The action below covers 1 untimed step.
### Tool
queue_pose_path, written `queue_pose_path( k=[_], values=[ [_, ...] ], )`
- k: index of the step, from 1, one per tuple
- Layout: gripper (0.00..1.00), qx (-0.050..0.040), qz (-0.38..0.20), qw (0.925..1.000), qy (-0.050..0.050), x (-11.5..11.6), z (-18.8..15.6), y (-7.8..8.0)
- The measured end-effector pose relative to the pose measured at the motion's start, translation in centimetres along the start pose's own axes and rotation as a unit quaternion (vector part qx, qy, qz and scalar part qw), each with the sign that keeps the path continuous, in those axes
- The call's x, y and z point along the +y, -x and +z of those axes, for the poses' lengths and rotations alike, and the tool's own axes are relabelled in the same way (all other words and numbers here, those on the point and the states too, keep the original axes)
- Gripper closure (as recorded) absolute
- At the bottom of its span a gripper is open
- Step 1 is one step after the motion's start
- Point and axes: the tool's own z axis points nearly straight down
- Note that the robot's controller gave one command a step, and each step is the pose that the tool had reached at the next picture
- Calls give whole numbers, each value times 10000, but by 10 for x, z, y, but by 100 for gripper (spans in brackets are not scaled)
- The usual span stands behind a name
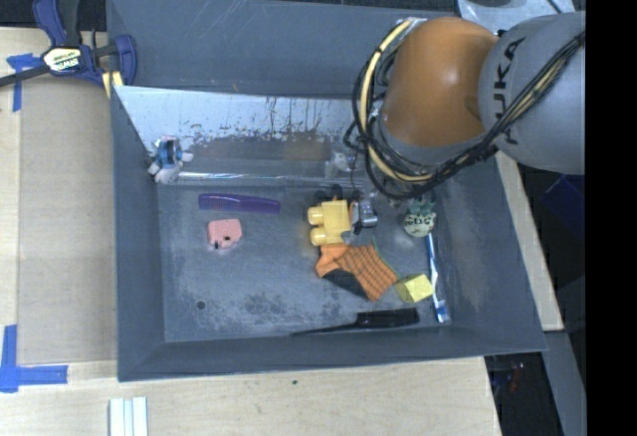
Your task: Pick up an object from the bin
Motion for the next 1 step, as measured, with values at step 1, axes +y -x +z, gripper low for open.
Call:
queue_pose_path(
  k=[1],
  values=[
    [0, -11, 415, 9991, 9, -42, 86, -55]
  ],
)
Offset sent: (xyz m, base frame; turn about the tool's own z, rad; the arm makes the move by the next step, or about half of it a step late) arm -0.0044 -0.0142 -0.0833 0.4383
